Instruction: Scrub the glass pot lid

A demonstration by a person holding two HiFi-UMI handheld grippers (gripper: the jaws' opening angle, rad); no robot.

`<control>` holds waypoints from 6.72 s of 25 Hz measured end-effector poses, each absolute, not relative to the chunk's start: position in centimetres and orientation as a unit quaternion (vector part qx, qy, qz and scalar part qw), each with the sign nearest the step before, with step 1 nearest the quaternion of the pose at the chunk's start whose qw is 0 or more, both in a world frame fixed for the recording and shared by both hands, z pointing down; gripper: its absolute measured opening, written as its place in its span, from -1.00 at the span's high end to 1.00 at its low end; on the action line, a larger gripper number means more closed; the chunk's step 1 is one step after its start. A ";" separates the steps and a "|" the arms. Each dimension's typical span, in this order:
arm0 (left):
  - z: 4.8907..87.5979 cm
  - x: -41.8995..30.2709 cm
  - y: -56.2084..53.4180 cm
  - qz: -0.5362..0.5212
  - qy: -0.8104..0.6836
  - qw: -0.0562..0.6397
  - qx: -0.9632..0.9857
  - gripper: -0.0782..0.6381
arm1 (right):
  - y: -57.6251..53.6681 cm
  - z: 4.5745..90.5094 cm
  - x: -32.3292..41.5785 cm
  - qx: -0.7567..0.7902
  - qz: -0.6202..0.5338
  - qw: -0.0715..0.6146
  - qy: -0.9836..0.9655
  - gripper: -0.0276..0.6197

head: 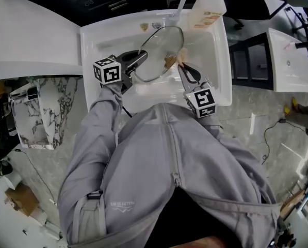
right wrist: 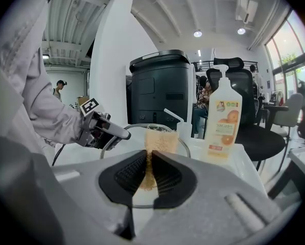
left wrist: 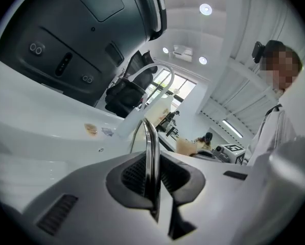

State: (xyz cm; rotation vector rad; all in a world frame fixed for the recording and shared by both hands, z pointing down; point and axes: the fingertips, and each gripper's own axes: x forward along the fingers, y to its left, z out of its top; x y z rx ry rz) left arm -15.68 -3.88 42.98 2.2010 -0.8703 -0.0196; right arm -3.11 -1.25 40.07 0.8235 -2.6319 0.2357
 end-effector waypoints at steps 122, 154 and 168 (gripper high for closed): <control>51.3 -20.6 -6.8 0.127 -0.317 0.427 0.838 0.61 | 1.9 56.2 -11.3 -0.087 -0.278 0.621 -0.728 0.82; 46.6 -11.8 -4.9 0.275 -0.471 0.176 0.819 0.14 | -7.5 55.2 -4.4 -0.073 -0.300 0.574 -0.758 0.82; 52.3 -7.5 -4.4 0.332 -0.496 0.263 0.758 0.42 | -11.5 50.2 -12.7 -0.101 -0.484 0.455 -0.741 0.82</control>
